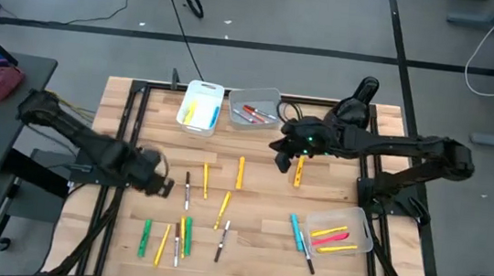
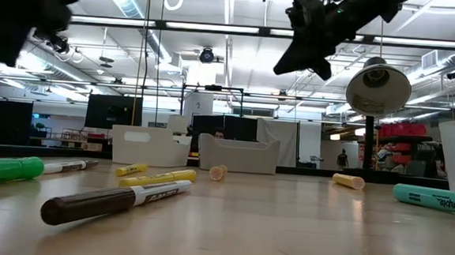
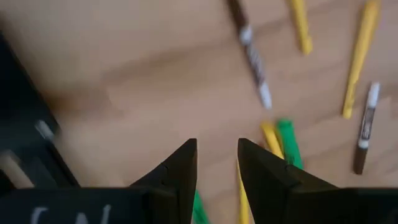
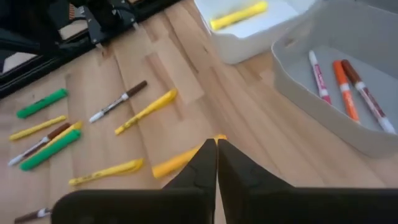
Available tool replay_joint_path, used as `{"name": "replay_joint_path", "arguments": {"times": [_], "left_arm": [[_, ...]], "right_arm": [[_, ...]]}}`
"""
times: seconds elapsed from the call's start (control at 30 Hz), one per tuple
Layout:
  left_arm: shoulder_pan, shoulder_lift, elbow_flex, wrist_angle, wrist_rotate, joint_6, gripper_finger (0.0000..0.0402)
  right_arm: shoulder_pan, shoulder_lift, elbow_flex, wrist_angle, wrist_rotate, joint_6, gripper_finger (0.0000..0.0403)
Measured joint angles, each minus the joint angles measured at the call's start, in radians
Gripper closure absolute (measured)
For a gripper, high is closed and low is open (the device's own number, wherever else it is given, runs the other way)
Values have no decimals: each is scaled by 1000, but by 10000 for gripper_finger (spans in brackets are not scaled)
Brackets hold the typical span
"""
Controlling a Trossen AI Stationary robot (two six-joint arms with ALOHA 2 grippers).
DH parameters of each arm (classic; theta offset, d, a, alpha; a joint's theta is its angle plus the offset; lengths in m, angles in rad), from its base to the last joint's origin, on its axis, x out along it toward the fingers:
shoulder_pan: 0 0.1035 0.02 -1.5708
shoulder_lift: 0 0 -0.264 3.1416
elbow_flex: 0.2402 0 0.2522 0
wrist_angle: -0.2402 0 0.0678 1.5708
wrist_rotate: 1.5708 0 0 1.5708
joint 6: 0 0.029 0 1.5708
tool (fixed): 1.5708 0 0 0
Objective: Pick & Place Markers
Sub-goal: Put the green highlighter pen into the white bin
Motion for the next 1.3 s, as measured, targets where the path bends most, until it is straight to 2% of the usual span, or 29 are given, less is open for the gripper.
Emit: {"name": "replay_joint_path", "arguments": {"times": [0.13,0.27,0.37,0.53,0.63,0.77,0.93,1.17,1.3], "left_arm": [[-171,30,-53,135,29,-236,280],[-294,90,-101,257,88,-456,271],[-355,148,-133,352,156,-537,246],[-404,247,-174,538,176,-593,200],[-405,327,-175,595,188,-595,193],[-405,427,-175,627,212,-596,211],[-404,494,-168,619,229,-596,256],[-382,498,-165,564,203,-571,337],[-335,486,-166,523,191,-513,337]], "right_arm": [[0,-22,-16,3,1,16,385],[-1,-21,-16,16,-2,34,385],[-1,-21,-16,19,-2,48,387],[-1,-21,-17,19,-2,39,387],[-1,-20,-17,20,-2,37,387],[-1,-20,-17,19,-2,37,387],[-1,-20,-17,20,-2,36,387],[-1,-20,-17,23,-2,36,387],[-1,-20,-17,31,-2,36,387]]}}
